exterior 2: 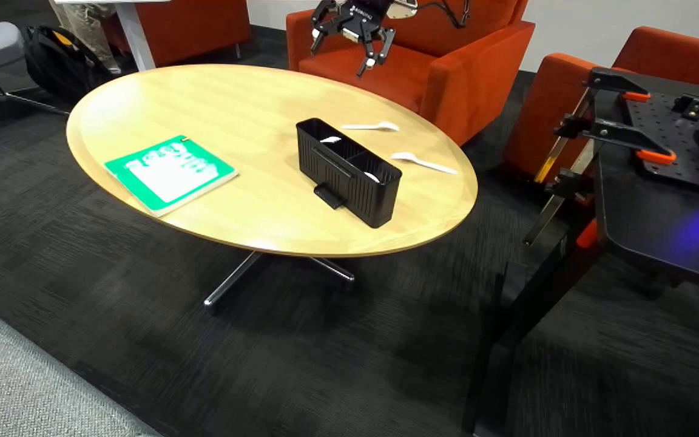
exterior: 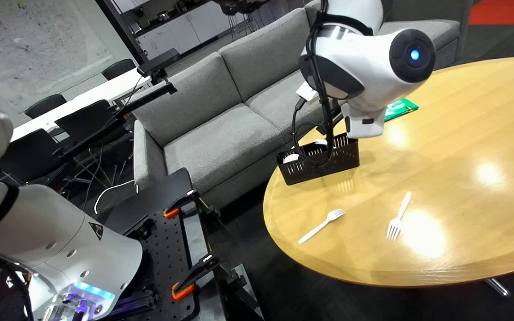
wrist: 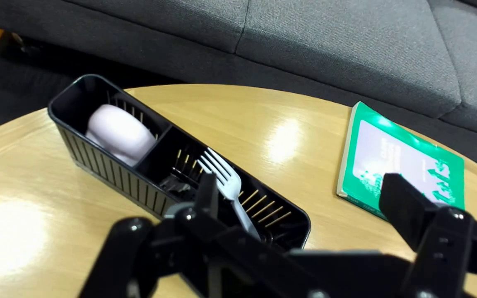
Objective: Put a fork in the utensil holder
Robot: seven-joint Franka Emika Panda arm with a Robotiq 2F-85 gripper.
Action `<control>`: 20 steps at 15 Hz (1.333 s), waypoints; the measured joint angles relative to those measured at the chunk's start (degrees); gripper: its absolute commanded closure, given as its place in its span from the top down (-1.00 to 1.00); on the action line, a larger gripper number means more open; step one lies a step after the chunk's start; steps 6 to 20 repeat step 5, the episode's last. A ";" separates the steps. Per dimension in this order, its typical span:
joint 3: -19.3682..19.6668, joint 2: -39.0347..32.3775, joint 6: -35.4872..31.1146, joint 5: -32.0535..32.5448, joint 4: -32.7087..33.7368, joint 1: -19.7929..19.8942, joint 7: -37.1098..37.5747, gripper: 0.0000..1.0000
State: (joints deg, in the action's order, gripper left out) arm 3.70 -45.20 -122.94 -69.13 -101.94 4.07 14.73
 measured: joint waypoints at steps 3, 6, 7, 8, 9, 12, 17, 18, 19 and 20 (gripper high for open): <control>0.50 4.45 -0.87 3.22 -3.33 -0.85 -0.18 1.00; 0.50 6.66 -2.41 4.49 -5.19 -1.41 -0.89 1.00; 0.50 6.66 -2.41 4.49 -5.19 -1.41 -0.89 1.00; 0.50 6.66 -2.41 4.49 -5.19 -1.41 -0.89 1.00; 0.50 6.66 -2.41 4.49 -5.19 -1.41 -0.89 1.00; 0.50 6.66 -2.41 4.49 -5.19 -1.41 -0.89 1.00; 0.50 6.66 -2.41 4.49 -5.19 -1.41 -0.89 1.00; 0.50 6.66 -2.41 4.49 -5.19 -1.41 -0.89 1.00; 0.50 6.66 -2.41 4.49 -5.19 -1.41 -0.89 1.00; 0.50 6.66 -2.41 4.49 -5.19 -1.41 -0.89 1.00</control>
